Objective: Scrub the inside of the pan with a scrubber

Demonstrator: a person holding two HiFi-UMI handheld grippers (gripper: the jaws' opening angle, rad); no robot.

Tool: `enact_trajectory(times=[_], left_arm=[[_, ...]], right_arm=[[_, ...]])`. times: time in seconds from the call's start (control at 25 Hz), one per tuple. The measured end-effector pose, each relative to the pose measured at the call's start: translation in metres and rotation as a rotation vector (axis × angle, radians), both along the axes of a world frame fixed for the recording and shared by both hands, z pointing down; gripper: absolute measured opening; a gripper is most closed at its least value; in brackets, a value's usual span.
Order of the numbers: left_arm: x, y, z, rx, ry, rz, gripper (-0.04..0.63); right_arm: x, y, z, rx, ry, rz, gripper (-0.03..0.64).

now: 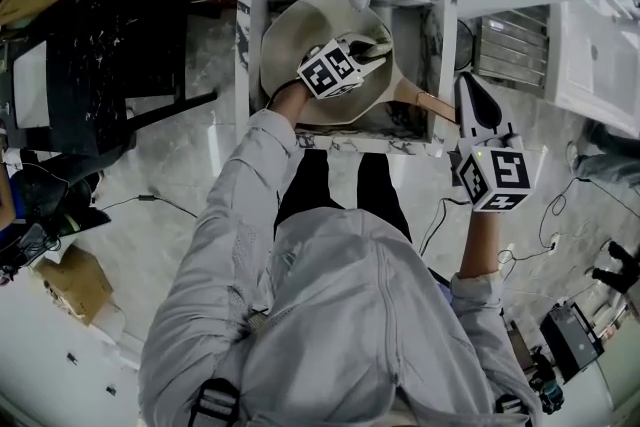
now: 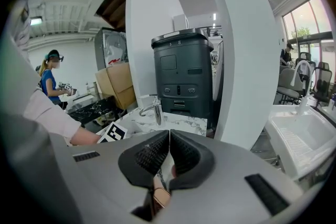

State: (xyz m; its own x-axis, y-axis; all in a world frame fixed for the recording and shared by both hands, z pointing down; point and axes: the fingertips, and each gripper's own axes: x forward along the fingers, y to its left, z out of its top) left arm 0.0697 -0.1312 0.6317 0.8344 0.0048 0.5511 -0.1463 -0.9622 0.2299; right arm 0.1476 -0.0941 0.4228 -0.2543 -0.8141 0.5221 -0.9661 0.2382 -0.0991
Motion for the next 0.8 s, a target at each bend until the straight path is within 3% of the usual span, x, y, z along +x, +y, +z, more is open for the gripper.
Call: enact_trajectory(times=[0.16, 0.44, 0.8], left_arm=[[-0.005, 0.026, -0.01, -0.007, -0.005, 0.139, 0.074], [-0.02, 0.082, -0.018, -0.127, -0.037, 0.375, 0.074], [-0.052, 0.115, -0.028, -0.233, -0.105, 0.547, 0.073]], right_arm=[[-0.004, 0.004, -0.001, 0.001, 0.007, -0.01, 0.035], [-0.015, 0.01, -0.005, 0.008, -0.004, -0.026, 0.035], [-0.026, 0.015, -0.003, 0.003, -0.014, -0.038, 0.035]])
